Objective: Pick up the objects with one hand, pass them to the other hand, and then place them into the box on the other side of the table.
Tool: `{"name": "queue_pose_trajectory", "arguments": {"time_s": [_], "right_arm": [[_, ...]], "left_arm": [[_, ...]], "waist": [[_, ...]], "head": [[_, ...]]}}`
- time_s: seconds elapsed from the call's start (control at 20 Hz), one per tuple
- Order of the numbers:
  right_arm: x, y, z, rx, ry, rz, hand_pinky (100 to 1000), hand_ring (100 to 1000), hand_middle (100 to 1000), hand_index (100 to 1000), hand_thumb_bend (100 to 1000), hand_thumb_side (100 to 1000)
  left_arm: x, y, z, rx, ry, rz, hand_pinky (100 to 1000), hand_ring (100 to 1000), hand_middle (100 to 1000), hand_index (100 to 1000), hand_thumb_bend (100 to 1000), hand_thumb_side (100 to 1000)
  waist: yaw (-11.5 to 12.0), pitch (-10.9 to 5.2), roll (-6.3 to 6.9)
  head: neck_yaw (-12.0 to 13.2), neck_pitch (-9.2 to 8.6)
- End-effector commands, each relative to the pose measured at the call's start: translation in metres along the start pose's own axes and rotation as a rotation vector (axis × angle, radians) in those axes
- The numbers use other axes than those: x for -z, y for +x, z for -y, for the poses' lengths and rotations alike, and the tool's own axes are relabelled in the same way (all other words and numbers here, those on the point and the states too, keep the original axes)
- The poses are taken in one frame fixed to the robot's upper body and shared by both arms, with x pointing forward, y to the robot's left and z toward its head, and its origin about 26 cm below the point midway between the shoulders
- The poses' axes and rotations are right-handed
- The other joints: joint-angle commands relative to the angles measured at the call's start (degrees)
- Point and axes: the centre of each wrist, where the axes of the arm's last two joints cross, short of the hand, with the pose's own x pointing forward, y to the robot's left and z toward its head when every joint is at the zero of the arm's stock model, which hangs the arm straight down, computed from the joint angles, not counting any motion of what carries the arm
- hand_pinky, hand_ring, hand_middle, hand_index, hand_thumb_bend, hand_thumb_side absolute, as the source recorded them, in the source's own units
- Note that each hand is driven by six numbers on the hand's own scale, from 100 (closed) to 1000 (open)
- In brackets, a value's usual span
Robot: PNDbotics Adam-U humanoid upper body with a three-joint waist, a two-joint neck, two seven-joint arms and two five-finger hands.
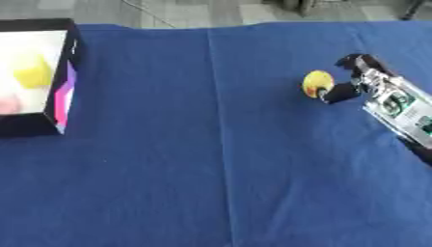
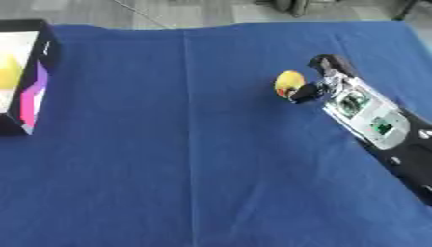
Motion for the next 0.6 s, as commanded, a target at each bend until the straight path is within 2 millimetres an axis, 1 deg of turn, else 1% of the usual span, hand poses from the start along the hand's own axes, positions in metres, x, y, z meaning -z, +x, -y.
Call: {"name": "queue_pose_trajectory", "arguments": {"time_s": [0.05, 0.1, 0.15, 0.3, 0.35, 0.5, 0.55, 0.6], "right_arm": [[-0.0006, 0.0024, 0.0081, 0.003, -0.074, -0.047, 822, 880, 864, 858, 273, 113], [-0.0011, 0.0023, 0.0076, 0.008, -0.074, -0.046, 821, 879, 864, 857, 275, 100], [-0.0012, 0.0017, 0.0075, 0.012, -0.075, -0.046, 821, 879, 863, 857, 261, 115], [0.0000, -0.0020, 0.0067, 0.024, -0.086, -0.055, 820, 878, 860, 853, 250, 100], [0.0007, -0.0035, 0.0059, 0.028, -0.088, -0.058, 817, 873, 839, 837, 258, 100], [0.0022, -0.0059, 0.0033, 0.032, -0.096, -0.062, 811, 856, 760, 786, 270, 100], [0.0023, -0.0059, 0.0030, 0.030, -0.103, -0.061, 806, 836, 699, 742, 269, 100], [0.0023, -0.0054, 0.0030, 0.027, -0.114, -0.061, 796, 812, 627, 689, 230, 100]], "left_arm": [[0.0027, 0.0059, -0.0030, 0.011, 0.010, 0.025, 820, 745, 750, 811, 738, 597], [0.0028, 0.0060, -0.0028, 0.010, 0.012, 0.026, 820, 744, 749, 810, 738, 597], [0.0028, 0.0060, -0.0026, 0.010, 0.013, 0.027, 820, 744, 748, 810, 737, 597], [0.0030, 0.0061, -0.0020, 0.007, 0.018, 0.031, 820, 744, 747, 808, 737, 597], [0.0031, 0.0062, -0.0020, 0.007, 0.019, 0.033, 820, 744, 746, 807, 736, 598], [0.0026, 0.0057, -0.0021, 0.010, 0.021, 0.030, 821, 744, 746, 807, 736, 597], [0.0025, 0.0057, -0.0021, 0.010, 0.021, 0.029, 821, 744, 745, 807, 735, 599], [0.0026, 0.0058, -0.0021, 0.010, 0.019, 0.030, 821, 744, 745, 807, 734, 599]], "waist": [[0.27, -0.80, 0.25], [0.45, -0.62, 0.29], [0.64, -0.46, 0.31], [1.30, -0.01, 0.38], [1.46, 0.08, 0.40], [1.57, 0.12, 0.43], [1.54, 0.08, 0.44], [1.50, 0.02, 0.43]], "head": [[-0.34, -0.93], [-0.57, -1.10], [-0.78, -1.23], [-1.29, -1.55], [-1.36, -1.62], [-1.32, -1.54], [-1.28, -1.47], [-1.22, -1.45]]}}
